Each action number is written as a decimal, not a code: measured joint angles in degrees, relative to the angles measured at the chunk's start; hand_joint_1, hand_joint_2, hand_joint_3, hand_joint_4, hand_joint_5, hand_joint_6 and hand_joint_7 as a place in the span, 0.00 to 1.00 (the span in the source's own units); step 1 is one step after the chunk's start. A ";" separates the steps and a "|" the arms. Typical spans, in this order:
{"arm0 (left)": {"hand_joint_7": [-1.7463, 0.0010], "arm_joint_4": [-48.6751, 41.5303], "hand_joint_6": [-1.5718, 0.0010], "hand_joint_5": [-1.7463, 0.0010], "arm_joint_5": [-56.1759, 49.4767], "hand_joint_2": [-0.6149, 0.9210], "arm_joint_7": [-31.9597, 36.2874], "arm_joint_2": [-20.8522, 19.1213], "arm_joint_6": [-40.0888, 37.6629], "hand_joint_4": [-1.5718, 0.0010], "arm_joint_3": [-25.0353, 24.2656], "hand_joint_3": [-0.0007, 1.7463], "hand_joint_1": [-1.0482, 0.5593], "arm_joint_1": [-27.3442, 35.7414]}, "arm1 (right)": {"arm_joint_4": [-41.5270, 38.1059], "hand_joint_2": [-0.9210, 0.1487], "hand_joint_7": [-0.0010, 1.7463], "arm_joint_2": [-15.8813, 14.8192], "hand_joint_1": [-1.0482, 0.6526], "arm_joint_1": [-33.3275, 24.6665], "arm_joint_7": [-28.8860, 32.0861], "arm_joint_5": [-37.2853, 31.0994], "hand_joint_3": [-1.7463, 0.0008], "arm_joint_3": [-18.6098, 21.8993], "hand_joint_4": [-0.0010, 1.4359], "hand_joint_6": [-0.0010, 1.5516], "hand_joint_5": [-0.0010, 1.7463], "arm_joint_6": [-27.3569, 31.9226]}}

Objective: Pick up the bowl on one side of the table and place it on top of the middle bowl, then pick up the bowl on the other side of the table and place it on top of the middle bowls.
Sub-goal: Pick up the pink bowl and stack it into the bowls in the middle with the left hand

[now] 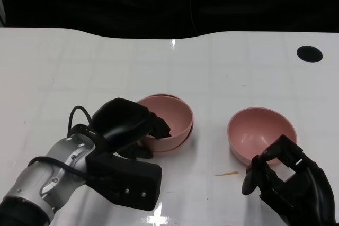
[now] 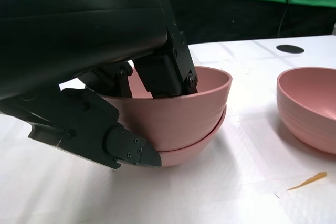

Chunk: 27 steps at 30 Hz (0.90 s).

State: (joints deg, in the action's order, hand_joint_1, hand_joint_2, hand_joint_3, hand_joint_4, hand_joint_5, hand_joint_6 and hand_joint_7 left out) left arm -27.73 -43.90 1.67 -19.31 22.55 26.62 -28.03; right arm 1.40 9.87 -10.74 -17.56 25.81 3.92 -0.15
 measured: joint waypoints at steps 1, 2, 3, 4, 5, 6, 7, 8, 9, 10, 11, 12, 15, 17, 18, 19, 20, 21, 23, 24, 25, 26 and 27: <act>0.97 0.00 0.21 0.32 -0.42 1.00 0.43 -0.01 -0.02 0.50 0.10 0.08 0.55 0.00 | 0.00 0.21 0.85 0.00 0.57 0.00 0.03 -0.04 0.52 0.02 0.57 0.46 1.00 0.00; 0.97 -0.01 0.22 0.33 -0.80 1.00 0.90 -0.03 0.01 0.49 0.21 0.08 0.55 -0.01 | 0.00 0.21 0.86 0.00 0.56 0.00 0.03 -0.06 0.52 0.03 0.57 0.46 1.00 0.00; 0.97 -0.01 0.22 0.36 -1.14 1.00 1.37 -0.06 0.02 0.48 0.27 0.07 0.54 -0.03 | -0.01 0.21 0.86 0.00 0.57 0.01 0.03 -0.06 0.52 0.07 0.57 0.46 1.00 0.00; 0.97 -0.01 0.22 0.37 -1.57 1.00 1.72 -0.11 0.03 0.47 0.34 0.07 0.54 -0.09 | -0.01 0.21 0.86 -0.02 0.57 0.03 0.03 -0.03 0.52 0.16 0.57 0.46 1.00 0.00; 0.97 -0.01 0.21 0.37 -2.18 1.00 2.17 -0.16 0.03 0.47 0.42 0.07 0.54 -0.17 | -0.01 0.21 0.86 -0.02 0.57 0.05 0.03 -0.02 0.52 0.25 0.57 0.46 1.00 0.01; 0.96 -0.01 0.21 0.32 -2.77 1.00 2.60 -0.24 0.00 0.49 0.54 0.08 0.54 -0.27 | -0.05 0.21 0.86 -0.02 0.57 0.11 0.02 -0.01 0.52 0.36 0.57 0.46 1.00 0.01; 0.95 -0.02 0.21 0.26 -3.25 1.00 3.10 -0.31 -0.01 0.52 0.68 0.08 0.54 -0.36 | -0.15 0.21 0.85 -0.02 0.57 0.18 -0.01 -0.01 0.52 0.49 0.57 0.46 1.00 0.00; 0.94 -0.03 0.21 0.23 -3.74 1.00 3.62 -0.36 -0.09 0.53 0.88 0.08 0.53 -0.45 | -0.33 0.20 0.85 -0.01 0.57 0.29 -0.05 -0.01 0.52 0.60 0.57 0.46 1.00 0.00; 0.94 -0.04 0.21 0.22 -4.01 1.00 3.74 -0.37 -0.19 0.54 1.03 0.08 0.53 -0.48 | -0.42 0.20 0.85 -0.02 0.57 0.35 -0.13 -0.01 0.52 0.67 0.57 0.46 1.00 0.00; 0.93 -0.05 0.22 0.24 -4.49 1.00 3.99 -0.37 -0.32 0.54 1.16 0.09 0.53 -0.49 | -0.46 0.20 0.86 -0.03 0.57 0.38 -0.24 -0.01 0.52 0.71 0.57 0.46 1.00 0.00; 0.93 -0.05 0.22 0.24 -4.86 1.00 4.14 -0.38 -0.54 0.54 1.26 0.09 0.52 -0.48 | -0.46 0.20 0.86 -0.01 0.57 0.39 -0.26 -0.03 0.51 0.75 0.57 0.46 1.00 0.00; 0.92 -0.06 0.22 0.24 -5.04 1.00 4.42 -0.42 -0.61 0.54 1.33 0.09 0.52 -0.49 | -0.51 0.20 0.86 0.00 0.57 0.40 -0.26 -0.06 0.51 0.76 0.57 0.46 1.00 -0.06; 0.54 -0.51 0.44 0.27 -5.39 1.00 5.34 -0.51 -0.61 0.53 1.55 0.10 0.52 -0.63 | -0.87 0.20 0.87 0.02 0.57 0.49 -0.46 -0.18 0.51 0.79 0.57 0.45 1.00 -0.55; 0.57 -0.97 0.46 0.34 -6.15 1.00 5.85 -0.52 -0.86 0.51 1.78 0.09 0.51 -0.75 | -0.97 0.20 0.87 0.01 0.57 0.60 -0.58 -0.15 0.51 0.81 0.57 0.45 1.00 -0.59; 0.56 -1.14 0.45 0.33 -6.58 1.00 6.11 -0.52 -1.11 0.51 1.93 0.09 0.51 -0.78 | -0.97 0.20 0.87 0.01 0.57 0.65 -0.59 -0.12 0.51 0.83 0.57 0.46 1.00 -0.59; 0.56 -1.32 0.45 0.32 -7.03 1.00 6.40 -0.52 -1.33 0.51 2.12 0.09 0.51 -0.81 | -0.97 0.20 0.87 0.01 0.57 0.70 -0.59 -0.05 0.51 0.85 0.57 0.46 1.00 -0.58; 0.56 -1.47 0.45 0.32 -7.09 1.00 6.42 -0.52 -1.44 0.51 2.22 0.09 0.51 -0.82 | -0.97 0.20 0.86 0.01 0.57 0.73 -0.59 -0.01 0.51 0.87 0.57 0.46 1.00 -0.58; 0.56 -1.59 0.45 0.32 -7.12 1.00 6.45 -0.52 -1.49 0.51 2.26 0.09 0.51 -0.83 | -0.97 0.20 0.86 0.01 0.57 0.73 -0.59 0.03 0.51 0.88 0.57 0.46 1.00 -0.58; 0.50 -2.19 0.46 0.22 -7.32 1.00 7.69 -0.47 -1.46 0.55 2.38 0.06 0.52 -0.94 | -0.97 0.20 0.86 -0.02 0.57 0.73 -0.59 0.04 0.52 0.86 0.57 0.46 1.00 -0.57; 0.49 -2.71 0.46 0.21 -7.47 1.00 8.39 -0.45 -1.45 0.55 2.46 0.06 0.53 -1.05 | -0.97 0.20 0.86 -0.06 0.57 0.73 -0.59 0.04 0.52 0.85 0.57 0.46 1.00 -0.57; 0.49 -3.04 0.46 0.20 -7.54 1.00 8.84 -0.45 -1.45 0.56 2.53 0.06 0.53 -1.16 | -0.97 0.20 0.86 -0.09 0.57 0.73 -0.59 0.03 0.52 0.85 0.57 0.46 1.00 -0.57; 0.48 -3.31 0.46 0.20 -7.54 1.00 9.27 -0.45 -1.44 0.56 2.62 0.06 0.53 -1.27 | -0.97 0.20 0.86 -0.10 0.57 0.73 -0.59 0.03 0.52 0.85 0.57 0.46 1.00 -0.58; 0.45 -3.60 0.48 0.17 -7.60 1.00 9.68 -0.45 -1.43 0.57 2.76 0.06 0.52 -1.40 | -0.98 0.20 0.86 -0.11 0.57 0.73 -0.68 0.04 0.52 0.87 0.57 0.45 1.00 -0.58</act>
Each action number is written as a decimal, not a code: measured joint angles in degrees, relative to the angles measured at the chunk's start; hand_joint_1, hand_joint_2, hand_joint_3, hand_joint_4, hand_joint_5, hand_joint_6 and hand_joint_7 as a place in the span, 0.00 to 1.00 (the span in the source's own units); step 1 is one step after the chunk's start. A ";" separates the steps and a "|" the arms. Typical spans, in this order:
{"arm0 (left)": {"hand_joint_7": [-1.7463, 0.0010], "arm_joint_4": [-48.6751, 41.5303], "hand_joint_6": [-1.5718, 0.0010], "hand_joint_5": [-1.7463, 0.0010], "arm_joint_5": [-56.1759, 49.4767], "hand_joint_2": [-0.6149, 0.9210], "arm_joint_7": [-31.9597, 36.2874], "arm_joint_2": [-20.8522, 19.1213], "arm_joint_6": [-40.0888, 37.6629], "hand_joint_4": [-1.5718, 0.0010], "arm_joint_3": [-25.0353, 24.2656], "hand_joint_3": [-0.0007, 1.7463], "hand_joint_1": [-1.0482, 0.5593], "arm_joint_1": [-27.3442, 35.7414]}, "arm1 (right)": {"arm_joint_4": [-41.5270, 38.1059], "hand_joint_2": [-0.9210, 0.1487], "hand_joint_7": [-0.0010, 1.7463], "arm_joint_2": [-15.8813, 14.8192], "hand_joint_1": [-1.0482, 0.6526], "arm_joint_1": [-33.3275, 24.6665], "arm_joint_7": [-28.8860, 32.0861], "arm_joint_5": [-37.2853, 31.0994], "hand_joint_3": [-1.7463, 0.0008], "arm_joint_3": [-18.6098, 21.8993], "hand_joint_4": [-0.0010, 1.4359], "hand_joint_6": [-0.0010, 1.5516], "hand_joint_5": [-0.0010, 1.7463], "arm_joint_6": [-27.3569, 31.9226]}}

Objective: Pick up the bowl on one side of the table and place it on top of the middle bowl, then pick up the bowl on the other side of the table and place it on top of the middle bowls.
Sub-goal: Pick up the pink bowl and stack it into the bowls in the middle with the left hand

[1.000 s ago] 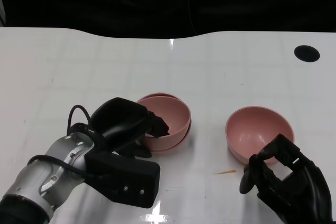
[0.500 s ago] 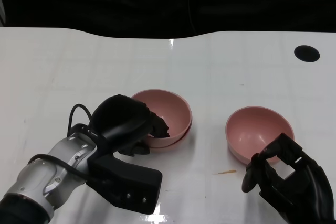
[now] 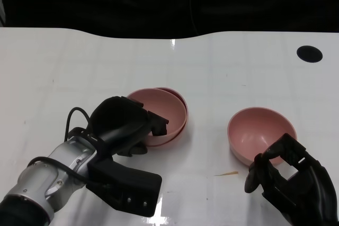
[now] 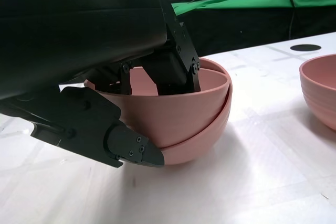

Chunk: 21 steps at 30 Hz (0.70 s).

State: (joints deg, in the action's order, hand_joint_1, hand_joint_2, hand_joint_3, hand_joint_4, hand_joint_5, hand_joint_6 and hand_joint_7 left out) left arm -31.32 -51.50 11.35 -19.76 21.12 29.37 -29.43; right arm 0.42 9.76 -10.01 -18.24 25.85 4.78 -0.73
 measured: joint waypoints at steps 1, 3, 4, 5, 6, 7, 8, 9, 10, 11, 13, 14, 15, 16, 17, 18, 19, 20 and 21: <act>0.44 -0.31 0.49 0.17 -0.05 1.00 0.64 0.02 0.00 0.58 0.13 0.06 0.52 -0.07 | -0.04 0.20 0.86 0.00 0.57 0.00 -0.22 0.05 0.52 0.01 0.57 0.45 1.00 0.00; 0.45 -0.97 0.49 0.23 -0.07 1.00 1.95 0.23 0.02 0.56 0.35 0.06 0.52 -0.14 | -0.11 0.20 0.86 -0.02 0.57 0.00 -0.34 0.41 0.52 0.04 0.57 0.46 1.00 0.00; 0.44 -1.36 0.50 0.22 -0.08 1.00 2.57 0.32 0.06 0.56 0.61 0.06 0.52 -0.18 | -0.11 0.20 0.86 -0.04 0.57 0.00 -0.34 0.47 0.52 0.07 0.57 0.46 1.00 0.00; 0.37 -1.65 0.53 0.16 -0.10 1.00 3.07 0.35 0.15 0.59 0.88 0.07 0.52 -0.19 | -0.13 0.20 0.86 -0.09 0.57 0.00 -0.36 0.55 0.53 0.08 0.57 0.46 1.00 0.00; 0.33 -1.88 0.56 0.12 -0.13 1.00 3.47 0.37 0.27 0.61 1.08 0.07 0.52 -0.20 | -0.17 0.20 0.86 -0.12 0.57 0.01 -0.38 0.57 0.53 0.10 0.57 0.46 1.00 0.00; 0.29 -2.09 0.58 0.09 -0.16 1.00 3.88 0.38 0.34 0.63 1.20 0.07 0.52 -0.21 | -0.26 0.20 0.86 -0.15 0.57 0.02 -0.39 0.58 0.53 0.09 0.57 0.46 1.00 0.00; 0.25 -2.21 0.60 0.05 -0.17 1.00 4.08 0.38 0.34 0.64 1.26 0.07 0.52 -0.21 | -0.36 0.20 0.86 -0.18 0.57 0.02 -0.39 0.55 0.53 0.08 0.57 0.46 1.00 0.00; 0.23 -2.29 0.61 0.03 -0.17 1.00 4.27 0.38 0.34 0.65 1.33 0.07 0.52 -0.22 | -0.44 0.20 0.86 -0.22 0.57 0.02 -0.39 0.53 0.53 0.08 0.57 0.46 1.00 0.00; 0.21 -2.32 0.62 0.01 -0.19 1.00 4.53 0.38 0.34 0.66 1.40 0.08 0.52 -0.22 | -0.50 0.20 0.86 -0.27 0.57 0.04 -0.39 0.53 0.53 0.08 0.56 0.45 1.00 0.00; 0.20 -2.32 0.62 0.01 -0.23 1.00 4.81 0.38 0.34 0.67 1.48 0.08 0.52 -0.22 | -0.57 0.20 0.86 -0.32 0.57 0.07 -0.39 0.52 0.53 0.08 0.56 0.45 1.00 0.00; 0.20 -2.39 0.63 0.01 -0.47 1.00 5.20 0.38 0.34 0.67 1.70 0.09 0.51 -0.28 | -0.82 0.19 0.87 -0.37 0.57 0.19 -0.39 0.49 0.53 0.10 0.56 0.45 1.00 -0.01; 0.19 -2.46 0.64 0.01 -0.56 1.00 5.53 0.38 0.34 0.67 1.84 0.09 0.51 -0.29 | -0.96 0.19 0.87 -0.37 0.57 0.25 -0.39 0.47 0.53 0.10 0.56 0.45 1.00 -0.02; 0.19 -2.48 0.64 0.01 -0.58 1.00 5.74 0.40 0.34 0.67 1.91 0.10 0.51 -0.29 | -1.07 0.19 0.87 -0.37 0.57 0.29 -0.39 0.40 0.53 0.10 0.56 0.45 1.00 -0.09; 0.19 -2.49 0.64 0.01 -0.57 1.00 5.85 0.42 0.34 0.67 1.92 0.10 0.51 -0.30 | -1.14 0.19 0.87 -0.37 0.57 0.32 -0.39 0.36 0.53 0.10 0.56 0.45 1.00 -0.20; 0.25 -2.48 0.62 0.07 -0.52 1.00 5.85 0.43 0.34 0.66 1.92 0.10 0.51 -0.30 | -1.15 0.19 0.87 -0.36 0.57 0.35 -0.39 0.36 0.52 0.10 0.57 0.45 1.00 -0.27; 0.41 -2.49 0.55 0.21 -0.34 1.00 5.85 0.48 0.38 0.61 1.90 0.09 0.50 -0.30 | -1.16 0.19 0.88 -0.36 0.57 0.38 -0.39 0.36 0.52 0.10 0.57 0.45 1.00 -0.28; 0.57 -2.48 0.49 0.34 0.12 1.00 5.85 0.52 0.53 0.57 1.86 0.09 0.50 -0.30 | -1.19 0.19 0.88 -0.37 0.57 0.41 -0.39 0.38 0.52 0.12 0.57 0.45 1.00 -0.30; 0.79 -2.46 0.46 0.64 0.53 1.00 5.80 0.53 0.68 0.55 1.80 0.12 0.44 -0.30 | -1.24 0.19 0.88 -0.36 0.57 0.43 -0.40 0.40 0.52 0.14 0.57 0.45 1.00 -0.33; 0.89 -2.30 0.47 0.78 0.76 1.00 5.47 0.52 0.67 0.55 1.71 0.13 0.40 -0.30 | -1.28 0.19 0.88 -0.35 0.57 0.43 -0.46 0.41 0.52 0.14 0.57 0.44 1.00 -0.39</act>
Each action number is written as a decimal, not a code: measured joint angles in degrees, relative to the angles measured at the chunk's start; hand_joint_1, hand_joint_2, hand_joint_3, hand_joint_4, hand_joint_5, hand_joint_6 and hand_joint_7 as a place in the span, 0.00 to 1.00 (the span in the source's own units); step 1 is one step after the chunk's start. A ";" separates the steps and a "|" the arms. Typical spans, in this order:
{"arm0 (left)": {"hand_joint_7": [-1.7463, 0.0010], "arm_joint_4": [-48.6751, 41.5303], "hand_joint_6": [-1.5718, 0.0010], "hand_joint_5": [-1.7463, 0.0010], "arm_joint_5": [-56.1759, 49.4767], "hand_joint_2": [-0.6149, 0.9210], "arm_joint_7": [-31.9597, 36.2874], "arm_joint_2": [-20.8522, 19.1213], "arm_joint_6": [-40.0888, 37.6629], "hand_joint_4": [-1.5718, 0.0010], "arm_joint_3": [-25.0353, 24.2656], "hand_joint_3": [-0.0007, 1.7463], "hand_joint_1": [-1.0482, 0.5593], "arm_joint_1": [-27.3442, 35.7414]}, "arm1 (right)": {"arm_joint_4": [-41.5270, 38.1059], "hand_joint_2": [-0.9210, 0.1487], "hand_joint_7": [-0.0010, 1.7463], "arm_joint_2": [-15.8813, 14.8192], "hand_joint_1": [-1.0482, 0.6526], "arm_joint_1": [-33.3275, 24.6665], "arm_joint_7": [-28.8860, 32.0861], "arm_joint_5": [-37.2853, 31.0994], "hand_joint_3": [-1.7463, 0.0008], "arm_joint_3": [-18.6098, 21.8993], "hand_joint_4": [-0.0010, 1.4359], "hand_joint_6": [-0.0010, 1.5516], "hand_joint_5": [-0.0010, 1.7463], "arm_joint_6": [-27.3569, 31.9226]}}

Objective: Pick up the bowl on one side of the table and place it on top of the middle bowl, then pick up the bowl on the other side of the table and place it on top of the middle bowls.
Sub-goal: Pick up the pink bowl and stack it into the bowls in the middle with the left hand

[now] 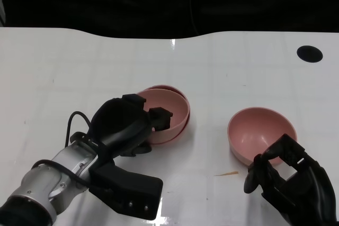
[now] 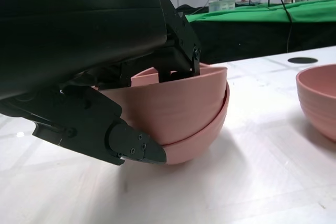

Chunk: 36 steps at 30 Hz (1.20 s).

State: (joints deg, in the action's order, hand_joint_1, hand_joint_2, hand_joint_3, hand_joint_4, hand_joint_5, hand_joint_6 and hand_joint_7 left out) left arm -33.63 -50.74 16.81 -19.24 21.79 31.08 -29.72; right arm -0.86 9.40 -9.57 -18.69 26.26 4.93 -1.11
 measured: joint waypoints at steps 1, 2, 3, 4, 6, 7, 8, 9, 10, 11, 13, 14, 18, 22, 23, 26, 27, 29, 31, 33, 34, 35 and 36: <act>0.95 0.35 0.50 0.88 0.14 1.00 -0.72 -0.03 -0.16 0.58 -0.11 0.15 0.34 0.01 | -0.03 0.19 0.88 0.00 0.57 0.00 -0.08 0.01 0.52 0.00 0.57 0.44 1.00 -0.05; 0.97 0.91 0.55 0.94 0.47 1.00 -1.40 -0.09 -0.45 0.64 -0.18 0.18 0.26 0.04 | -0.06 0.19 0.88 0.01 0.57 0.00 -0.13 0.01 0.52 0.01 0.57 0.44 1.00 -0.10; 0.99 1.46 0.59 0.97 0.68 1.00 -1.76 -0.12 -0.71 0.69 -0.31 0.20 0.20 0.07 | -0.08 0.19 0.88 0.02 0.57 0.00 -0.15 0.03 0.52 0.00 0.57 0.44 1.00 -0.11; 0.99 1.96 0.62 0.98 0.79 1.00 -1.85 -0.14 -0.98 0.73 -0.47 0.22 0.16 0.09 | -0.09 0.19 0.88 0.00 0.57 0.00 -0.23 0.07 0.52 0.02 0.57 0.44 1.00 -0.11; 1.00 2.33 0.65 1.00 0.77 1.00 -1.62 -0.14 -1.49 0.77 -0.64 0.26 0.11 0.11 | -0.09 0.19 0.88 -0.06 0.57 0.00 -0.50 0.12 0.52 0.03 0.57 0.44 1.00 -0.11; 1.00 2.34 0.65 1.00 0.69 1.00 -1.19 -0.14 -1.76 0.78 -0.64 0.27 0.10 0.22 | -0.09 0.19 0.88 -0.07 0.57 0.00 -0.52 0.15 0.52 0.05 0.57 0.44 1.00 -0.10; 1.00 2.34 0.65 1.00 0.61 1.00 -0.75 -0.14 -1.82 0.78 -0.64 0.27 0.10 0.37 | -0.09 0.19 0.88 -0.07 0.57 0.00 -0.53 0.17 0.52 0.06 0.57 0.44 1.00 -0.10; 1.00 2.33 0.65 1.00 0.53 1.00 -0.35 -0.14 -1.82 0.79 -0.64 0.27 0.10 0.52 | -0.09 0.20 0.88 -0.07 0.57 0.00 -0.53 0.18 0.52 0.07 0.57 0.44 1.00 -0.10; 1.00 2.33 0.65 1.00 0.50 1.00 -0.33 -0.14 -1.83 0.79 -0.64 0.26 0.10 0.65 | -0.09 0.20 0.87 -0.07 0.57 0.00 -0.52 0.17 0.52 0.07 0.57 0.45 1.00 -0.10; 1.00 2.33 0.65 1.00 0.49 1.00 -0.33 -0.14 -1.84 0.79 -0.63 0.26 0.11 0.82 | -0.09 0.20 0.87 -0.07 0.57 0.00 -0.52 0.17 0.52 0.07 0.57 0.45 1.00 -0.10; 1.00 2.32 0.65 1.00 0.28 1.00 -0.33 -0.14 -1.85 0.79 -0.53 0.26 0.11 1.04 | -0.09 0.20 0.87 -0.07 0.57 0.00 -0.51 0.17 0.52 0.10 0.57 0.45 1.00 -0.08; 1.00 2.32 0.65 1.00 -0.11 1.00 -0.34 -0.14 -1.95 0.79 -0.51 0.27 0.11 1.04 | -0.09 0.20 0.87 -0.07 0.57 0.00 -0.51 0.17 0.52 0.11 0.57 0.45 1.00 -0.08; 1.00 2.30 0.65 1.00 -0.68 1.00 -0.34 -0.15 -2.78 0.80 -0.17 0.27 0.12 1.04 | -0.21 0.20 0.87 -0.07 0.57 0.02 -0.51 0.17 0.52 0.16 0.57 0.45 1.00 -0.08; 0.99 2.30 0.64 1.00 -0.76 1.00 -0.34 -0.15 -3.20 0.80 0.11 0.26 0.14 1.05 | -0.41 0.20 0.87 -0.07 0.57 0.04 -0.50 0.08 0.52 0.17 0.57 0.45 1.00 -0.09; 0.99 2.30 0.63 1.00 -0.76 1.00 -0.34 -0.15 -3.34 0.79 0.13 0.26 0.14 1.05 | -0.50 0.20 0.87 -0.07 0.57 0.07 -0.51 0.09 0.52 0.19 0.57 0.45 1.00 -0.13; 1.00 2.08 0.63 1.00 -0.74 1.00 -0.26 -0.13 -3.42 0.80 0.16 0.26 0.15 1.06 | -0.74 0.19 0.87 -0.06 0.57 0.14 -0.52 0.13 0.52 0.29 0.57 0.45 1.00 -0.22; 1.00 1.91 0.64 1.00 -0.70 1.00 -0.12 -0.11 -3.43 0.82 0.17 0.26 0.15 1.07 | -0.76 0.19 0.87 -0.06 0.57 0.14 -0.52 0.13 0.52 0.30 0.57 0.45 1.00 -0.22; 1.00 1.54 0.67 1.00 -0.62 1.00 0.01 -0.02 -3.50 0.86 0.17 0.26 0.15 1.09 | -0.77 0.20 0.87 -0.07 0.57 0.15 -0.55 0.14 0.52 0.30 0.57 0.45 1.00 -0.22; 1.00 1.00 0.70 1.00 -0.57 1.00 0.01 0.12 -3.74 0.89 0.18 0.28 0.15 1.18 | -0.76 0.20 0.87 -0.08 0.57 0.15 -0.56 0.12 0.52 0.28 0.57 0.45 1.00 -0.22; 1.00 0.28 0.74 1.00 -0.48 1.00 0.03 0.25 -3.78 0.93 0.21 0.30 0.14 1.21 | -0.76 0.20 0.87 -0.08 0.57 0.15 -0.56 0.12 0.52 0.29 0.57 0.45 1.00 -0.22; 1.00 -0.31 0.75 1.00 -0.35 1.00 0.04 0.38 -3.79 0.95 0.22 0.31 0.14 1.22 | -0.76 0.20 0.87 -0.07 0.57 0.16 -0.56 0.13 0.52 0.29 0.57 0.45 1.00 -0.22; 1.00 -0.92 0.76 1.00 -0.24 1.00 0.05 0.50 -3.75 0.96 0.26 0.32 0.14 1.21 | -0.76 0.19 0.86 -0.07 0.57 0.16 -0.56 0.13 0.52 0.30 0.57 0.45 1.00 -0.22; 1.00 -1.44 0.77 1.00 -0.21 1.00 0.05 0.59 -3.76 0.97 0.30 0.32 0.14 1.21 | -0.76 0.20 0.86 -0.07 0.57 0.16 -0.56 0.14 0.52 0.30 0.57 0.45 1.00 -0.22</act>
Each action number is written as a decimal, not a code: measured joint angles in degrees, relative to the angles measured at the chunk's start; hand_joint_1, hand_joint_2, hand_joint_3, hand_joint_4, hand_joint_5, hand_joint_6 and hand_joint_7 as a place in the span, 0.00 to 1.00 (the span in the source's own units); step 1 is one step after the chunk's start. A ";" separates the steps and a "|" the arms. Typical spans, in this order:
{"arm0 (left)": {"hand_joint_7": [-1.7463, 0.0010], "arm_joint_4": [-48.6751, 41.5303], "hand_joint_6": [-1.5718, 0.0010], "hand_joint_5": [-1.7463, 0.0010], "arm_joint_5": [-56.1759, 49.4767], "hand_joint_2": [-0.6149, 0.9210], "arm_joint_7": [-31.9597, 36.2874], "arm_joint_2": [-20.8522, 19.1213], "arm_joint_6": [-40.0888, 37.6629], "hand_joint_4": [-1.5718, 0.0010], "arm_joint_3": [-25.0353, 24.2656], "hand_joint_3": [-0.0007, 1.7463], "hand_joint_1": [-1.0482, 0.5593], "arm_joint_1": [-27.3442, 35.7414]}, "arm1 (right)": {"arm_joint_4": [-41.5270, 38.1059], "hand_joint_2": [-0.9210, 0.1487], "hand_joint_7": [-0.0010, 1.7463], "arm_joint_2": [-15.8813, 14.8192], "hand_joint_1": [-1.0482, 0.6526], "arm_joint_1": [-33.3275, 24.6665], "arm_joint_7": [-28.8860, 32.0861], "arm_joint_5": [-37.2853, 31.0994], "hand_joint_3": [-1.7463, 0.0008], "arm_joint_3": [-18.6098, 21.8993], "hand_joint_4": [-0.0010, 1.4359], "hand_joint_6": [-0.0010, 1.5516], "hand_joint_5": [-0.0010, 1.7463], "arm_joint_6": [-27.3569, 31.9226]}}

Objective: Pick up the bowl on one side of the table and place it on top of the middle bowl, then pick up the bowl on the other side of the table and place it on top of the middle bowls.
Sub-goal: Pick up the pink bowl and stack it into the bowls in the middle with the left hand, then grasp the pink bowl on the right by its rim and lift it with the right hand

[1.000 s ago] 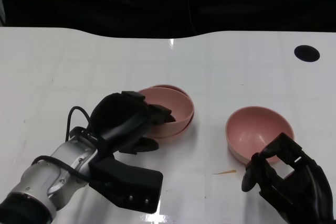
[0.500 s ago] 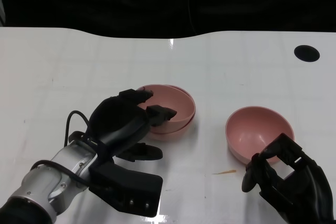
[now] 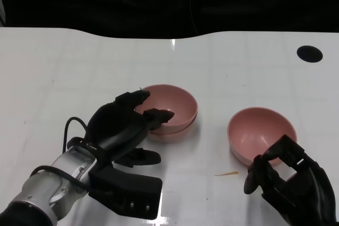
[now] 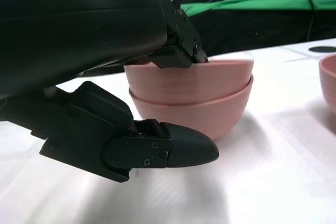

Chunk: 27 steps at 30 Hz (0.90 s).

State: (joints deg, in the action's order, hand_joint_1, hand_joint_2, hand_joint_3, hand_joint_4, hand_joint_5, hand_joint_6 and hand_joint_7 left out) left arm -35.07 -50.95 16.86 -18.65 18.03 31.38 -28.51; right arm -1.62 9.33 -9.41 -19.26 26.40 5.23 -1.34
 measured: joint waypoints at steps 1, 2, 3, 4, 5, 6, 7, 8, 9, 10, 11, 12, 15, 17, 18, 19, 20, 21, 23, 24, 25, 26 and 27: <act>1.00 -0.30 0.78 1.00 0.00 1.00 0.00 0.04 0.00 0.98 0.07 0.32 0.14 0.00 | 0.00 0.20 0.86 0.00 0.57 0.00 0.00 0.01 0.52 0.02 0.57 0.45 1.00 0.00; 1.00 -0.39 0.78 1.00 0.00 1.00 0.00 0.05 -0.01 0.98 0.08 0.32 0.14 0.00 | 0.00 0.20 0.86 0.00 0.57 0.01 0.00 0.02 0.52 0.06 0.57 0.45 1.00 0.00; 1.00 -0.39 0.78 1.00 0.00 1.00 0.00 0.05 -0.02 0.99 0.08 0.33 0.14 0.00 | 0.00 0.19 0.86 -0.01 0.57 0.01 0.00 0.01 0.52 0.07 0.57 0.45 1.00 0.00; 1.00 -0.39 0.78 1.00 0.00 1.00 0.05 0.05 -0.02 0.98 0.08 0.33 0.14 0.00 | 0.00 0.19 0.86 -0.01 0.57 0.01 0.00 0.01 0.52 0.06 0.57 0.45 1.00 0.00; 1.00 -0.39 0.78 1.00 -0.01 1.00 0.18 0.06 -0.01 0.98 0.08 0.33 0.14 -0.01 | 0.00 0.19 0.86 -0.01 0.57 0.01 0.00 -0.01 0.52 0.06 0.57 0.45 1.00 0.00; 1.00 -0.39 0.78 1.00 -0.01 1.00 0.50 0.06 0.02 0.99 0.08 0.34 0.14 -0.01 | 0.00 0.19 0.86 -0.02 0.57 0.02 -0.01 0.01 0.52 0.08 0.57 0.45 1.00 0.00; 1.00 -0.39 0.78 1.00 -0.01 1.00 0.77 0.06 0.12 0.99 0.06 0.34 0.14 -0.01 | -0.08 0.20 0.87 -0.02 0.57 0.08 -0.08 0.01 0.52 0.13 0.57 0.45 1.00 0.00; 1.00 -0.36 0.78 1.00 0.00 1.00 1.04 0.06 0.22 1.00 0.05 0.34 0.14 -0.01 | -0.17 0.20 0.87 -0.03 0.57 0.15 -0.11 0.01 0.52 0.18 0.57 0.45 1.00 0.00; 1.00 -0.15 0.78 1.00 0.00 1.00 1.14 0.03 0.33 1.00 0.01 0.34 0.14 -0.01 | -0.21 0.20 0.87 -0.03 0.57 0.19 -0.11 0.00 0.52 0.21 0.57 0.45 1.00 0.00; 1.00 0.39 0.78 1.00 0.02 1.00 1.13 -0.05 0.38 1.00 -0.05 0.34 0.14 0.00 | -0.23 0.20 0.87 -0.03 0.57 0.21 -0.10 -0.01 0.52 0.23 0.57 0.45 1.00 -0.01; 1.00 1.12 0.78 1.00 0.04 1.00 1.13 -0.19 0.40 1.00 -0.15 0.34 0.14 0.01 | -0.27 0.20 0.87 -0.03 0.57 0.23 -0.11 -0.01 0.52 0.24 0.57 0.45 1.00 -0.02; 1.00 1.90 0.78 0.99 0.09 1.00 1.13 -0.33 0.47 0.99 -0.31 0.33 0.14 0.02 | -0.38 0.20 0.87 -0.03 0.57 0.27 -0.17 -0.01 0.52 0.26 0.57 0.45 1.00 -0.12; 0.99 4.99 0.76 0.99 0.38 1.00 1.10 -0.83 0.72 0.97 -1.25 0.32 0.15 0.40 | -0.96 0.20 0.87 -0.03 0.57 0.40 -0.42 0.01 0.52 0.38 0.57 0.45 1.00 -0.36; 0.99 7.66 0.75 0.99 1.59 1.00 1.05 -1.08 0.86 0.96 -2.33 0.30 0.15 1.48 | -1.18 0.21 0.87 -0.04 0.57 0.44 -0.56 -0.01 0.52 0.46 0.57 0.45 1.00 -0.65; 0.99 8.97 0.73 0.98 2.19 1.00 1.05 -1.23 0.96 0.94 -2.85 0.28 0.16 2.19 | -1.26 0.21 0.87 -0.04 0.57 0.47 -0.64 -0.08 0.52 0.46 0.56 0.44 1.00 -0.91; 0.98 10.34 0.72 0.97 2.64 1.00 1.06 -1.35 1.16 0.92 -3.44 0.27 0.17 3.08 | -1.37 0.21 0.87 -0.04 0.57 0.48 -0.84 -0.21 0.52 0.46 0.56 0.44 1.00 -1.47; 0.98 11.55 0.71 0.97 3.52 1.00 1.09 -1.50 1.48 0.91 -4.12 0.26 0.18 4.10 | -1.46 0.21 0.87 -0.05 0.57 0.50 -1.01 -0.36 0.52 0.45 0.56 0.44 1.00 -2.20; 0.98 12.75 0.69 0.96 4.76 1.00 1.15 -1.54 1.93 0.88 -5.06 0.25 0.20 5.32 | -1.51 0.22 0.86 -0.05 0.57 0.49 -1.11 -0.69 0.52 0.43 0.57 0.45 1.00 -2.94; 0.97 14.96 0.66 0.94 6.83 1.00 1.17 -1.61 2.74 0.83 -6.73 0.24 0.24 7.64 | -1.75 0.24 0.84 -0.05 0.58 0.49 -1.15 -1.65 0.51 0.36 0.57 0.47 1.00 -4.47; 0.96 16.29 0.62 0.92 7.65 1.00 1.33 -1.65 3.10 0.77 -7.80 0.25 0.30 8.90 | -2.18 0.25 0.83 -0.05 0.58 0.50 -1.09 -2.89 0.50 0.24 0.58 0.47 1.00 -6.41; 0.96 17.34 0.61 0.92 8.49 1.00 1.59 -1.64 3.34 0.75 -8.60 0.25 0.32 9.90 | -2.64 0.25 0.83 -0.05 0.58 0.48 -1.01 -4.08 0.50 0.15 0.58 0.48 1.00 -8.30; 0.96 18.45 0.57 0.90 9.76 1.00 1.62 -1.58 3.64 0.67 -9.67 0.24 0.41 11.08 | -3.33 0.25 0.83 -0.04 0.58 0.57 -0.97 -5.35 0.48 0.02 0.58 0.48 0.99 -10.70; 0.95 19.50 0.53 0.88 11.83 1.00 1.56 -1.36 4.18 0.62 -10.77 0.23 0.47 12.28 | -4.06 0.26 0.83 -0.01 0.58 0.59 -0.97 -6.40 0.47 -0.09 0.58 0.48 0.99 -13.21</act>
State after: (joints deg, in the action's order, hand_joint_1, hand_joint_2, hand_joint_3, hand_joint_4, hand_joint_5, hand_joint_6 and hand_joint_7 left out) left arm -15.57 -39.12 18.43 -20.01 22.20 20.61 -16.23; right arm -5.68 9.32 -8.83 -20.23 19.99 5.15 -14.55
